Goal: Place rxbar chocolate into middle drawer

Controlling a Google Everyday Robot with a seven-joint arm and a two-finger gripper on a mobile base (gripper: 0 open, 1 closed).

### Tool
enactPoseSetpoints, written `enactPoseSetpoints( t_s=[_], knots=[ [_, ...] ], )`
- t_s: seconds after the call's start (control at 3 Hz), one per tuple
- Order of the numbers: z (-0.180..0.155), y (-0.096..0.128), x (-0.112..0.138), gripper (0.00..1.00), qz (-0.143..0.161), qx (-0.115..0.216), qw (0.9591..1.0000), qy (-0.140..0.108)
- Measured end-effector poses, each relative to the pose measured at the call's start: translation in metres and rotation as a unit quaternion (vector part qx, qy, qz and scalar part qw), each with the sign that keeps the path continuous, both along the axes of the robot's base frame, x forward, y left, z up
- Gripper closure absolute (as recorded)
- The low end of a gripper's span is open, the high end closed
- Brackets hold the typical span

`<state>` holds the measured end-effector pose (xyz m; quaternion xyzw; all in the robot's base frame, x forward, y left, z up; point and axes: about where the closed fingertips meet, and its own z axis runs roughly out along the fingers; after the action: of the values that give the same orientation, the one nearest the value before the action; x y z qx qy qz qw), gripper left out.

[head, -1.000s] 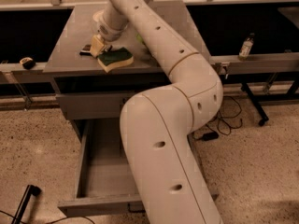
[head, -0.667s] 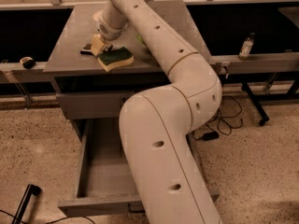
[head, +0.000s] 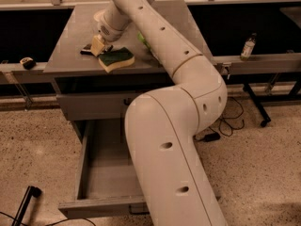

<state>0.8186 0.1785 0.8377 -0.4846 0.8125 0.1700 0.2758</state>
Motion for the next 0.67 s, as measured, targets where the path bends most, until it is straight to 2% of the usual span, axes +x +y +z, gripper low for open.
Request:
enactPoseSetpoints(
  t_s=[0.33,0.67],
  knots=[
    [0.020,0.014,-0.004,1.00,0.037,0.001,0.9988,-0.032],
    [0.060,0.047,-0.023,1.00,0.117,-0.003,0.9890,-0.091]
  ],
)
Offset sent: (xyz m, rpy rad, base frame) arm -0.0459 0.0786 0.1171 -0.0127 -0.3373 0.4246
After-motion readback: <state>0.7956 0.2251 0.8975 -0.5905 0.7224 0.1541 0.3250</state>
